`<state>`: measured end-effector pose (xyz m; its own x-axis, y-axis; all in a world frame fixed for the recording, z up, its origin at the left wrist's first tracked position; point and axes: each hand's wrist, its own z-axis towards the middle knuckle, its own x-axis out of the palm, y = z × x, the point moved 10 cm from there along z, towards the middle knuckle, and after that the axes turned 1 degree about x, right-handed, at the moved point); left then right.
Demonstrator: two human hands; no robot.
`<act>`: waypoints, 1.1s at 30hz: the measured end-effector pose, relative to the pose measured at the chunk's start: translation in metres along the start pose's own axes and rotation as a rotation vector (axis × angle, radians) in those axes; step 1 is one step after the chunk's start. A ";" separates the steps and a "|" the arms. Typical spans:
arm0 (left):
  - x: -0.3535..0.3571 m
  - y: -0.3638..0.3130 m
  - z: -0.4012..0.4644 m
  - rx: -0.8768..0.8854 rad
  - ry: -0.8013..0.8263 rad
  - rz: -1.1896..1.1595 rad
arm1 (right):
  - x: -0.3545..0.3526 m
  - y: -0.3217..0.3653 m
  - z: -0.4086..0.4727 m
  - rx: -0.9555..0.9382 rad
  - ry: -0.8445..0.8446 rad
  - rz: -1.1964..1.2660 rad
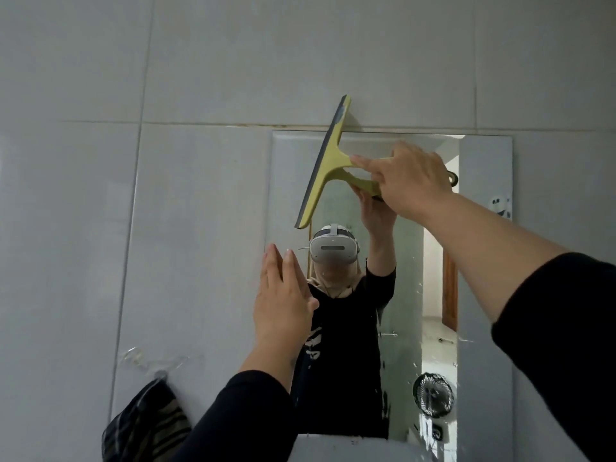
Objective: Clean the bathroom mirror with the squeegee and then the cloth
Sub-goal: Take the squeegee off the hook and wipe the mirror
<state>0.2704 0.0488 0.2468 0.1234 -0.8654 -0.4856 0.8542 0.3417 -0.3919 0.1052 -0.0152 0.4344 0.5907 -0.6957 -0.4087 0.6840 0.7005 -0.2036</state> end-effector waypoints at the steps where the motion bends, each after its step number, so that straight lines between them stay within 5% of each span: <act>1: 0.000 0.001 0.001 -0.011 0.000 -0.008 | 0.001 -0.008 -0.004 0.016 0.008 0.002; 20: 0.003 0.004 0.003 -0.046 -0.024 -0.053 | 0.004 -0.147 -0.077 0.485 0.059 0.132; 33: 0.006 0.006 0.003 -0.042 -0.032 -0.069 | 0.038 -0.096 -0.123 0.761 -0.093 0.606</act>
<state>0.2777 0.0449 0.2442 0.0820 -0.8985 -0.4313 0.8392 0.2956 -0.4564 0.0096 -0.0897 0.3292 0.9425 -0.2841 -0.1761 0.3272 0.6761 0.6602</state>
